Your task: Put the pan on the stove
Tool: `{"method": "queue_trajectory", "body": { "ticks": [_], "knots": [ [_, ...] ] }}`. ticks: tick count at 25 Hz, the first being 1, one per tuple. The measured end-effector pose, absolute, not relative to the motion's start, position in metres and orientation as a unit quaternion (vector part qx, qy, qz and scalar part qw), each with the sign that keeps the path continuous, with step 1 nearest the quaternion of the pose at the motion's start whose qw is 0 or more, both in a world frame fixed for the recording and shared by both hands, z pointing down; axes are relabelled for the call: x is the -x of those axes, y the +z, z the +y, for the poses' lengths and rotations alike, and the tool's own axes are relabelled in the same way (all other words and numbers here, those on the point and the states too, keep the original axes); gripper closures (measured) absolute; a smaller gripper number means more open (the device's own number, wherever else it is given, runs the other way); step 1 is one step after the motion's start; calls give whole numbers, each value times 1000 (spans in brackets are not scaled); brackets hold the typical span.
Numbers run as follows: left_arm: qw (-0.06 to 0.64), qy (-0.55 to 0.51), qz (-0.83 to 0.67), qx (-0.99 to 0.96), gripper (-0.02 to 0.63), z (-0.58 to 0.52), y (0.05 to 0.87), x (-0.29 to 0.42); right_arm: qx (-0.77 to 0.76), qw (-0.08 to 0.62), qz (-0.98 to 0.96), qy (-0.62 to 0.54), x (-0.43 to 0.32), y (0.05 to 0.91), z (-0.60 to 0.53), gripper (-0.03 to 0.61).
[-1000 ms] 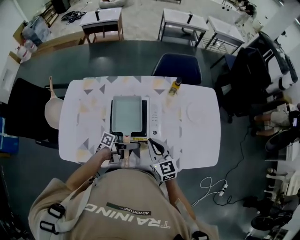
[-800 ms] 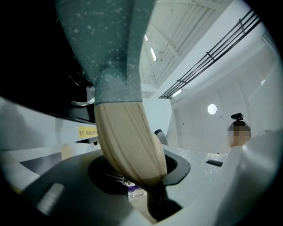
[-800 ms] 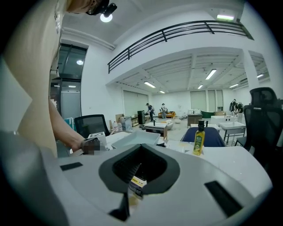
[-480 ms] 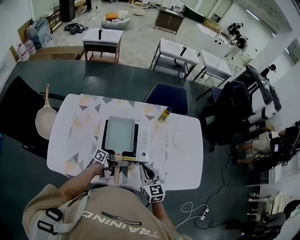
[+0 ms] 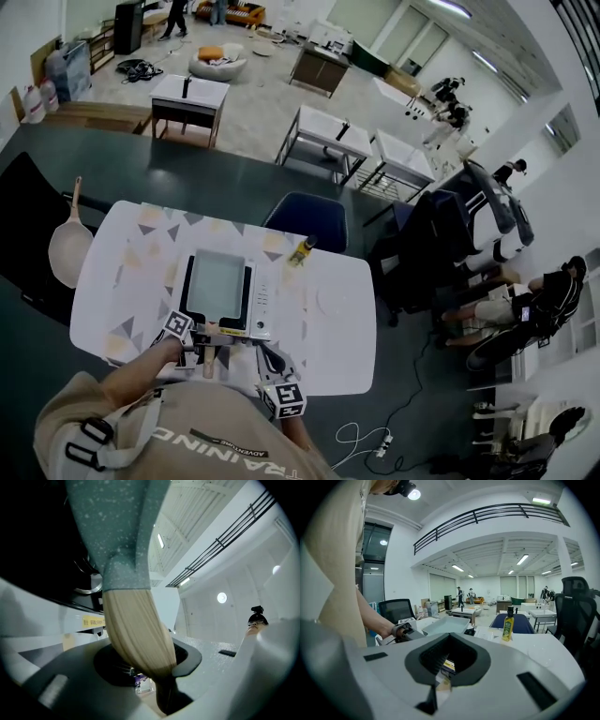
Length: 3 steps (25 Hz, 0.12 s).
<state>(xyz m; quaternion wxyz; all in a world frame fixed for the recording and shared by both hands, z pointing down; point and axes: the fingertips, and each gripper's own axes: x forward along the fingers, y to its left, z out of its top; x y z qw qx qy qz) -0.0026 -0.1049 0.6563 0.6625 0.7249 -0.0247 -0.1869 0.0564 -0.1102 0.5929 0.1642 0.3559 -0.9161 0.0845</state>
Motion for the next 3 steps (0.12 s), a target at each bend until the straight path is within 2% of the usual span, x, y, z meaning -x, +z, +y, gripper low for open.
{"method": "queue_trajectory", "body": {
  "ticks": [3],
  "knots": [
    [663,-204,-34,-720,480,-104,657,2,-356,171,-915,88,-65,599,-108,575]
  ]
}}
